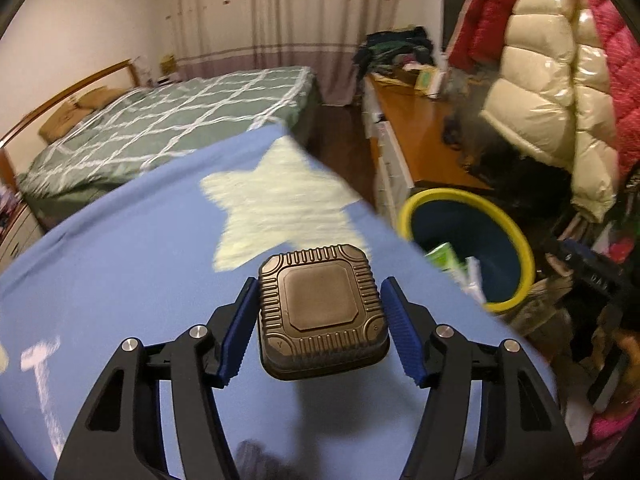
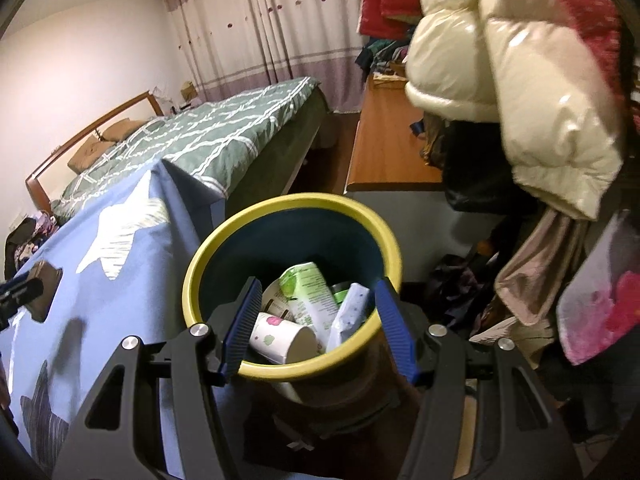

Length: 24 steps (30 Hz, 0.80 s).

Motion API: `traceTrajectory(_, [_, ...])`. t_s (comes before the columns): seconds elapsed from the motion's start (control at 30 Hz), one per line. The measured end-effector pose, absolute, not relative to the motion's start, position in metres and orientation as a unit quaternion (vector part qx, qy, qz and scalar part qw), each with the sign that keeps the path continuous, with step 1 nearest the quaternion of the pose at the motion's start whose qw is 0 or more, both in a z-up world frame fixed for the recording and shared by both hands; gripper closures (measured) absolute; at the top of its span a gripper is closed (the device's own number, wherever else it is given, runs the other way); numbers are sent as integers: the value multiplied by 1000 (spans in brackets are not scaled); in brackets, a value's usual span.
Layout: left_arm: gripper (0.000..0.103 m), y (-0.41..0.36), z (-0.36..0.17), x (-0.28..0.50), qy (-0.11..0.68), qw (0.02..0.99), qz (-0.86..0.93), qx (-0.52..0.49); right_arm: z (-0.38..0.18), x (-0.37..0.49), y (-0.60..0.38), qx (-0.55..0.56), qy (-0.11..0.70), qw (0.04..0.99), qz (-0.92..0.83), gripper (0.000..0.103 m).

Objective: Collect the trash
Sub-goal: 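Carry the brown container over the bin and open the left gripper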

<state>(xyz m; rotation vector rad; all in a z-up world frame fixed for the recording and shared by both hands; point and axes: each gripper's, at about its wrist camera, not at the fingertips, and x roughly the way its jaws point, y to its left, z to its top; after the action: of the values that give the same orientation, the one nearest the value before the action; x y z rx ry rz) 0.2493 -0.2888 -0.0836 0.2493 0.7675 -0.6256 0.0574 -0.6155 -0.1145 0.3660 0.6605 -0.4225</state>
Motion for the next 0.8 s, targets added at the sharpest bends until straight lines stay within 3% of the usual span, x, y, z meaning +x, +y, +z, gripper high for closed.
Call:
traceTrajectory(0.27, [41,-382,-69,240,352,850,-362,151,-117,31,-638,195,307,905,-222,46])
traceTrajectory(0.73, [40,-507,-114,248,392,805,-406,182,-133,7,-662,220,308,896,-234,46])
traceTrajectory(0.77, [36,-511,-118,251,396,804,-404,182,-134,8,-662,222,309,895,-232,46])
traceTrajectory(0.8, [18,-514,-120,253,396,806,-401,182,-134,8,-663,222,310,895,-231,46])
